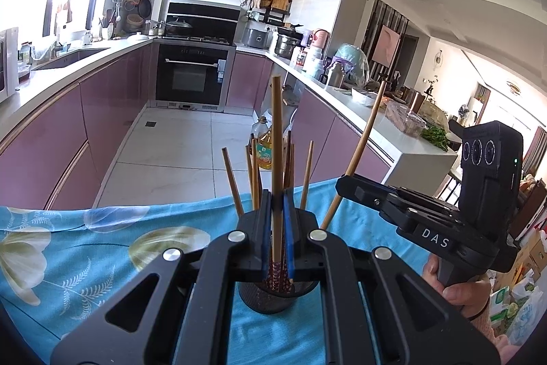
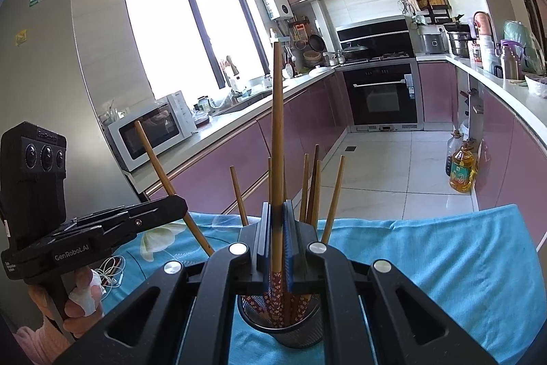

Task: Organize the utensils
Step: 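Lower both chopsticks into the mesh holder with both tools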

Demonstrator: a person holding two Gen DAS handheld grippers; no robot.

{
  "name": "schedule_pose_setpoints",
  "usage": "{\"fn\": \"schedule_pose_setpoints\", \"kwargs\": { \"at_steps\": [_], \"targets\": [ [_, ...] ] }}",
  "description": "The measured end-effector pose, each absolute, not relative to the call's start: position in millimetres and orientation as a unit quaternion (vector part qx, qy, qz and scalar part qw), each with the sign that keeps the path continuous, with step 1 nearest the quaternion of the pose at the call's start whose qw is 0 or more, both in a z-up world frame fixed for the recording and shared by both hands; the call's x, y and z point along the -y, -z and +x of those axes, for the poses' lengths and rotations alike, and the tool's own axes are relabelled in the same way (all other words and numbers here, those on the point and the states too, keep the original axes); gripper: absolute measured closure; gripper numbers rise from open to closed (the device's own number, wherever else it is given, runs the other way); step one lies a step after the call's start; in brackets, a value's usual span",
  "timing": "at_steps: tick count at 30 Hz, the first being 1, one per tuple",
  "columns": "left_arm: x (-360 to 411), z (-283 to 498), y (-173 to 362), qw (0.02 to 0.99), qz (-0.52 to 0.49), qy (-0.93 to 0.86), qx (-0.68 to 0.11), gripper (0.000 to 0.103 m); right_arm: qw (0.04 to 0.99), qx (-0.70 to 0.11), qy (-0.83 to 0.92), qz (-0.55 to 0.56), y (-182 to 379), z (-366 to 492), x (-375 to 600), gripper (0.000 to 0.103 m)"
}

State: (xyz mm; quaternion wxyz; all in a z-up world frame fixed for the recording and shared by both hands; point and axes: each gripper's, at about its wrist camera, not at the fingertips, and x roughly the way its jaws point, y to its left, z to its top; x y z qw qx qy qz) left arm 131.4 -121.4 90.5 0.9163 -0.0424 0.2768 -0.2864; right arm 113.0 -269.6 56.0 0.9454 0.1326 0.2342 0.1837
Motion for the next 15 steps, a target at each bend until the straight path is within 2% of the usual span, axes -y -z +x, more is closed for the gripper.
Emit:
{"fn": "schedule_pose_setpoints", "kwargs": {
  "at_steps": [15],
  "targets": [
    [123,137,-80,0.914,-0.038,0.284,-0.288,0.096,0.944,-0.249,-0.179,0.124,-44,117,265,0.097]
  ]
}}
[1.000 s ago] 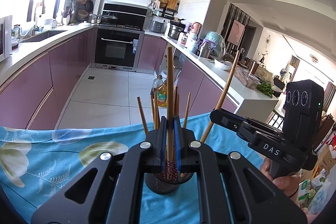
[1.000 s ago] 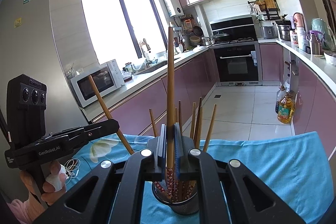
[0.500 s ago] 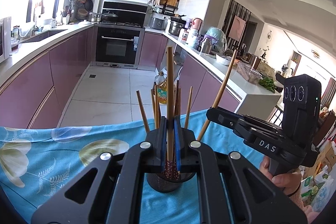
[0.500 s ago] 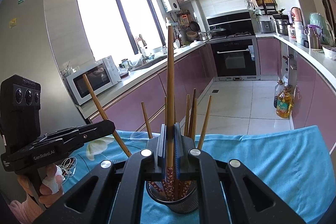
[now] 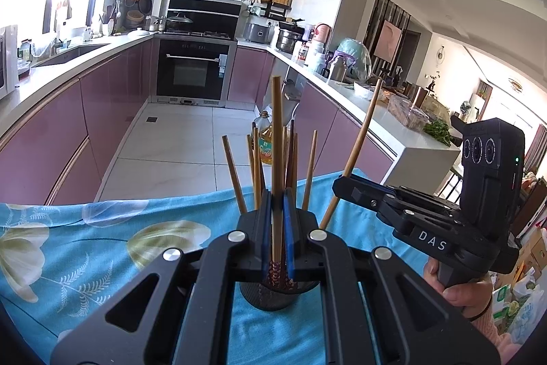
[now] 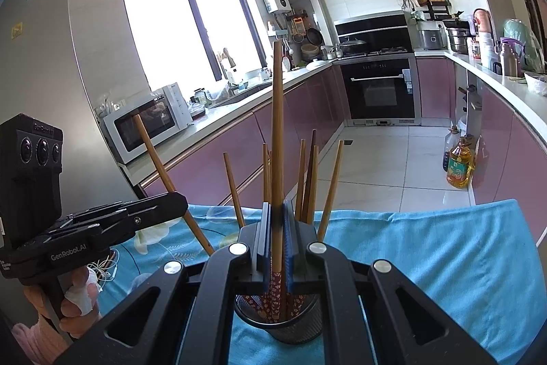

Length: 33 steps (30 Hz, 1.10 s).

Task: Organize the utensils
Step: 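Lower both chopsticks into the mesh holder with both tools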

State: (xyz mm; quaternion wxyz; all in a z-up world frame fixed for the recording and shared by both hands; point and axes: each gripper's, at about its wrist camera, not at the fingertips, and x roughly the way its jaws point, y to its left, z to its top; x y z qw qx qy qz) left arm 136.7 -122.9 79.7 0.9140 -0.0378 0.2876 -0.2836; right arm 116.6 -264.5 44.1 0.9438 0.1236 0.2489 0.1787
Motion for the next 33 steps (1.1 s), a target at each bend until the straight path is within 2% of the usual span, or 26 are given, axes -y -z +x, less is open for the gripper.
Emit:
{"fn": "schedule_pose_setpoints", "kwargs": {
  "at_steps": [33],
  "targets": [
    [133,152,-49,0.905,-0.021,0.279,-0.321,0.096,0.935,-0.283,-0.182,0.112,-20,127,253,0.097]
  ]
}}
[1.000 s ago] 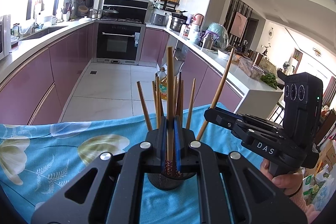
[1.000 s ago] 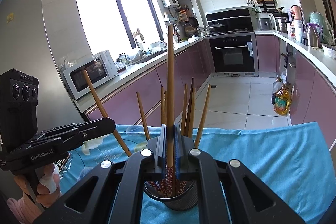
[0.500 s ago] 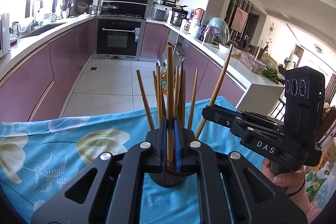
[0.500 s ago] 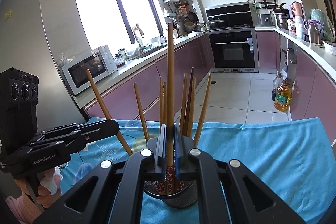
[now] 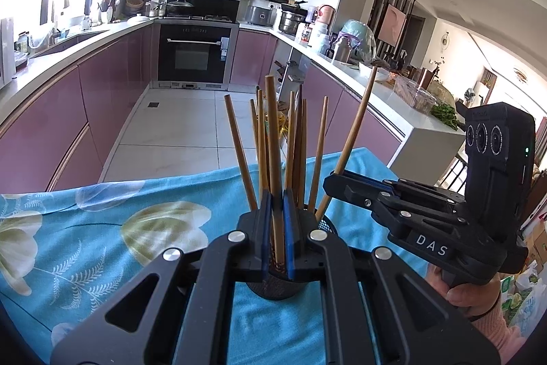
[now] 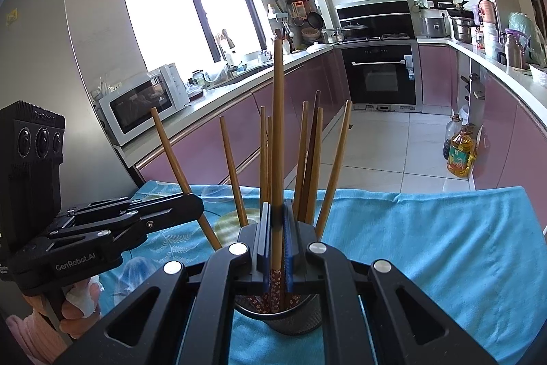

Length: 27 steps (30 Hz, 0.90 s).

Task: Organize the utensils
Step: 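Lower both chopsticks into the mesh holder with both tools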

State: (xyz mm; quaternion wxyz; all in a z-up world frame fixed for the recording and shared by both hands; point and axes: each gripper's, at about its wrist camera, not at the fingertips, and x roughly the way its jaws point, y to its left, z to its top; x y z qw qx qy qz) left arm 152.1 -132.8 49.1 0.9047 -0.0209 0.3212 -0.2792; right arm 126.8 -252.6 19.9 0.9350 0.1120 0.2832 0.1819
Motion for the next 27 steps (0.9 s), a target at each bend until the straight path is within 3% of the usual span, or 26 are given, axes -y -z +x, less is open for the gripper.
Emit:
{"fn": "schedule_pose_setpoints", "kwargs": {
  "at_steps": [27],
  "targets": [
    [139,174,-41,0.904,-0.013,0.271,-0.331,0.095,0.928,-0.309,-0.182,0.102,-6,138,243,0.097]
  ]
}}
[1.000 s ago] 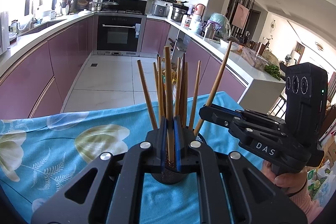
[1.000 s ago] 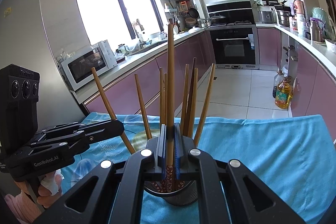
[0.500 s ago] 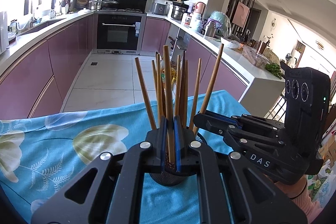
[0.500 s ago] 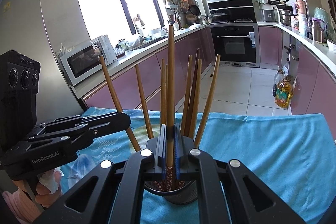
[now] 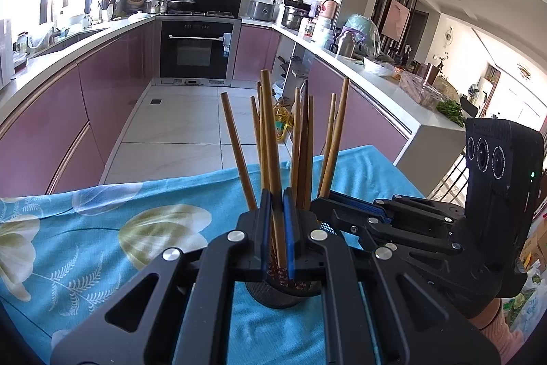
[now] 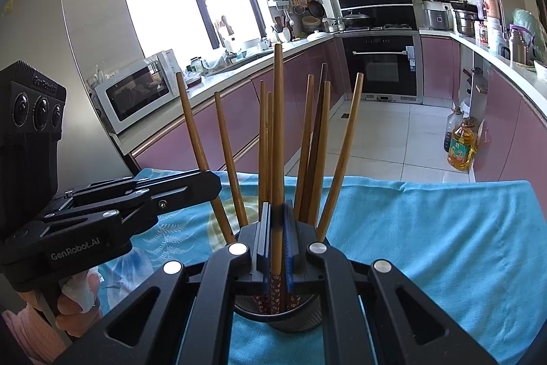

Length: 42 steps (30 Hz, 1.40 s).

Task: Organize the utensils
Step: 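Lower both chopsticks into the mesh holder with both tools, then open both tools to release the chopsticks in the holder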

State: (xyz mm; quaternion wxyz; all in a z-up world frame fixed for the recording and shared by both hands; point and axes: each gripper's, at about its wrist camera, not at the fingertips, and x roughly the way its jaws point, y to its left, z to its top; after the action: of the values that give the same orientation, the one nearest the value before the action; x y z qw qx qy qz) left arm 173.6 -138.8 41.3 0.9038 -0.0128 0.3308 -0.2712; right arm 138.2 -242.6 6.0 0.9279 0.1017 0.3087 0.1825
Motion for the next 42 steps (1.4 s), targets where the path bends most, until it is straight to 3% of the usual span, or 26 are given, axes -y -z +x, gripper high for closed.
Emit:
{"fn": "schedule_pose_setpoints", "kwargs": {
  "at_steps": [42],
  "targets": [
    [141,209,1,0.888,-0.016,0.259,-0.380,0.092,0.928,-0.314,-0.174,0.104,-2,146,243,0.095]
  ]
}}
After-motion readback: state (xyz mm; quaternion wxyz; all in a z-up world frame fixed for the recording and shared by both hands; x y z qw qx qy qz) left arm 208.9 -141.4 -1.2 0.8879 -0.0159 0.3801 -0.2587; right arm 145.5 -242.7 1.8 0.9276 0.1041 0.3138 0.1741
